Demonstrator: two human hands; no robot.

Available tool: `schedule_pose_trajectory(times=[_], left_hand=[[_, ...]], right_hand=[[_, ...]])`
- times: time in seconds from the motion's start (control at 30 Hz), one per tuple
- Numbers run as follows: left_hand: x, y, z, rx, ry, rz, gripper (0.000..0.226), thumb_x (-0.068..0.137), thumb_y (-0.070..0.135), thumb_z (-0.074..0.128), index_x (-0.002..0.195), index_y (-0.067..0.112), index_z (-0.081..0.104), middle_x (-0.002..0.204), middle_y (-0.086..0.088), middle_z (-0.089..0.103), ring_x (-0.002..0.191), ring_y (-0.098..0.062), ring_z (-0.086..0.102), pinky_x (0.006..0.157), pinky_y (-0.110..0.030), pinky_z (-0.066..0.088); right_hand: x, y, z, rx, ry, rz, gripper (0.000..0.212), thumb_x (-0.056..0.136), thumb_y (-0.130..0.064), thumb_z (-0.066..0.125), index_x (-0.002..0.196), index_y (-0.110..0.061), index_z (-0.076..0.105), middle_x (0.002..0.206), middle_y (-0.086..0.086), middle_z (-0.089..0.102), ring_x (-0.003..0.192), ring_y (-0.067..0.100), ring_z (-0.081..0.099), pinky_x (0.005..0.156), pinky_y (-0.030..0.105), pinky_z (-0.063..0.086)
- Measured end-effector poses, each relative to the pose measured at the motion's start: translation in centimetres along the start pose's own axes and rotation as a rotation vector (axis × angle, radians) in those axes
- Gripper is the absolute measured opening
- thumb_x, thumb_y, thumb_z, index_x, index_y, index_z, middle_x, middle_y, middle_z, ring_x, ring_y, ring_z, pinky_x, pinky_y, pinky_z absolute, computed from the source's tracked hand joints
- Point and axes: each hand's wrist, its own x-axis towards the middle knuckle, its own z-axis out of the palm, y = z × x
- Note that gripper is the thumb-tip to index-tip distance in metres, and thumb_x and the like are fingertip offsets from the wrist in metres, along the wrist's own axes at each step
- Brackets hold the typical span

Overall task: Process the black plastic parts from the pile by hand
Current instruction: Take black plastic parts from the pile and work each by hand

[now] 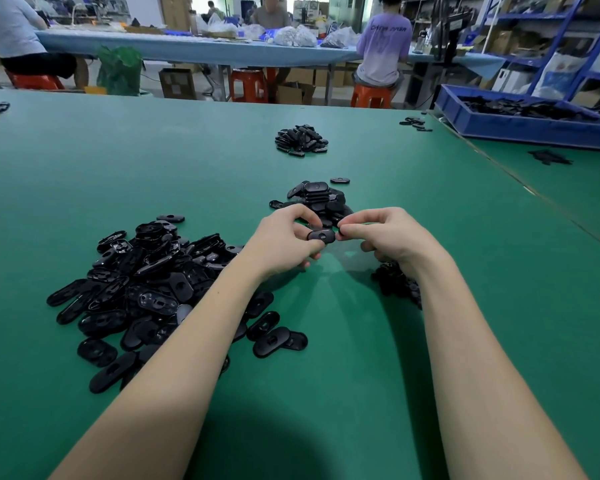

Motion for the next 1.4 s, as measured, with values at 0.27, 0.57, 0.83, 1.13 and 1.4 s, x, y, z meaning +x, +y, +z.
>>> schedule_pose_trajectory(times=[0.27, 0.57, 0.83, 1.13, 1.4], left_hand=[[-0.1, 0.1, -0.2, 0.117, 0.025, 0.032, 0.013, 0.086, 0.019, 0.076, 0.096, 0.025, 0.069, 0.076, 0.000, 0.077, 0.076, -0.023, 0.074, 0.076, -0.039, 0.063], [-0.1, 0.2, -0.3, 0.122, 0.005, 0.047, 0.023, 0.082, 0.017, 0.079, 0.097, 0.030, 0.068, 0.075, 0.007, 0.076, 0.065, -0.004, 0.062, 0.074, -0.029, 0.053], [-0.2, 0.6, -0.2, 0.190, 0.030, 0.069, 0.022, 0.081, 0.016, 0.079, 0.096, 0.028, 0.068, 0.077, 0.009, 0.077, 0.070, -0.002, 0.066, 0.068, -0.021, 0.050], [-0.5, 0.9, -0.2, 0.244, 0.066, 0.110, 0.021, 0.081, 0.011, 0.078, 0.095, 0.024, 0.069, 0.075, 0.008, 0.076, 0.067, 0.003, 0.064, 0.055, -0.003, 0.039], [-0.6, 0.9, -0.7, 0.288, 0.042, 0.099, 0.015, 0.084, 0.018, 0.074, 0.093, 0.028, 0.069, 0.073, 0.011, 0.073, 0.058, 0.008, 0.058, 0.055, -0.005, 0.038]], right_hand=[[0.4, 0.4, 0.0, -0.002, 0.017, 0.036, 0.006, 0.086, -0.026, 0.079, 0.080, -0.025, 0.078, 0.081, -0.006, 0.071, 0.066, 0.012, 0.044, 0.045, 0.021, 0.027], [0.2, 0.3, 0.4, -0.004, 0.023, 0.040, 0.008, 0.076, -0.024, 0.081, 0.074, -0.031, 0.081, 0.069, -0.011, 0.068, 0.062, 0.012, 0.041, 0.039, 0.017, 0.026], [0.4, 0.3, 1.3, 0.008, 0.051, 0.104, 0.009, 0.070, -0.022, 0.081, 0.077, -0.027, 0.083, 0.066, -0.003, 0.062, 0.052, 0.012, 0.030, 0.040, 0.016, 0.020], [0.6, 0.3, 1.7, -0.028, 0.089, 0.072, 0.010, 0.072, -0.021, 0.084, 0.079, -0.024, 0.077, 0.067, -0.007, 0.064, 0.054, 0.010, 0.039, 0.037, 0.014, 0.025], [0.9, 0.9, 1.2, -0.081, 0.061, -0.034, 0.020, 0.069, -0.036, 0.093, 0.078, -0.025, 0.079, 0.055, -0.018, 0.060, 0.046, -0.001, 0.046, 0.049, 0.017, 0.034]])
